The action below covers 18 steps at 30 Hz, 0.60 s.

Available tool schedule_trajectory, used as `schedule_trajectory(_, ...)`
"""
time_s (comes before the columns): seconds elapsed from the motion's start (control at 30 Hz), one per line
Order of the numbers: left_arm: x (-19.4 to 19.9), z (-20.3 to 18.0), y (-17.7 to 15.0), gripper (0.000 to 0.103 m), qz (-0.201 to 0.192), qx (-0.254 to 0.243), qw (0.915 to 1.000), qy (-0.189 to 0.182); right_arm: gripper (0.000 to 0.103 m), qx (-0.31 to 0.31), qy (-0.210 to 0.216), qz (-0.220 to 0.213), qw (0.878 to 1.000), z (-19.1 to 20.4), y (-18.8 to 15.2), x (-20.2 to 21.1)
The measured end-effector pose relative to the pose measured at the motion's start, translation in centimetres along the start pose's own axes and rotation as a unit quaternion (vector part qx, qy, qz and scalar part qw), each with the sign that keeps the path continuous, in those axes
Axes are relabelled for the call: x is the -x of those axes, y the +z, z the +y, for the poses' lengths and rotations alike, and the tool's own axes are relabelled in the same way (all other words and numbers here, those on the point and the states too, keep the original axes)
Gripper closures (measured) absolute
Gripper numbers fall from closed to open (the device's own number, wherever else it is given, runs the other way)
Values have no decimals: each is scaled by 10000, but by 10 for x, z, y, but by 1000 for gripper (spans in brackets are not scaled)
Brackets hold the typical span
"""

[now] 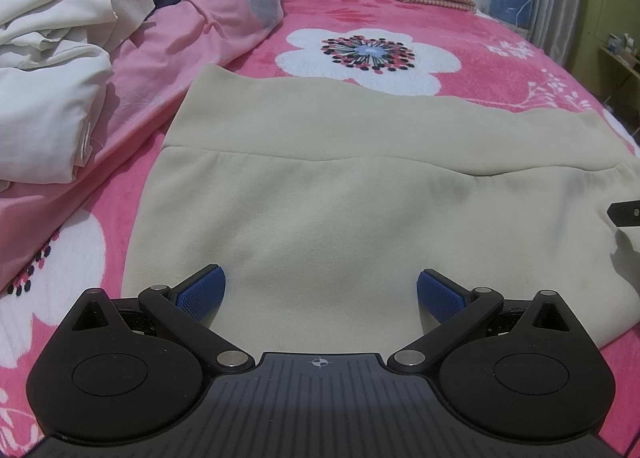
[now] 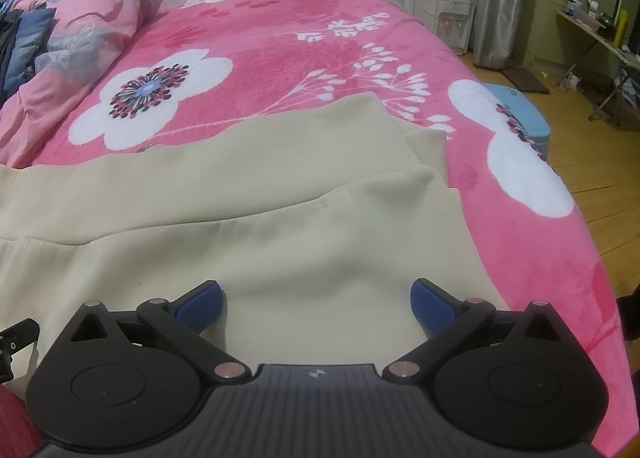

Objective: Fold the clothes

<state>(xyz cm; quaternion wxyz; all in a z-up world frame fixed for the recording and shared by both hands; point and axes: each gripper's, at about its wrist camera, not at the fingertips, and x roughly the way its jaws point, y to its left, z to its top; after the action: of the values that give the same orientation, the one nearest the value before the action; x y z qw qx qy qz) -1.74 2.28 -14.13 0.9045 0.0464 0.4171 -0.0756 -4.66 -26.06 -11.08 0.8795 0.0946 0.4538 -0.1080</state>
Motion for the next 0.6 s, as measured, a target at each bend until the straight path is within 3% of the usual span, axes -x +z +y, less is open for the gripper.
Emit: schedule_trajectory(0.6,0,0,-2,0,-41,-14,10000,-1,0,58,-43,-14,10000,1,-1,-1)
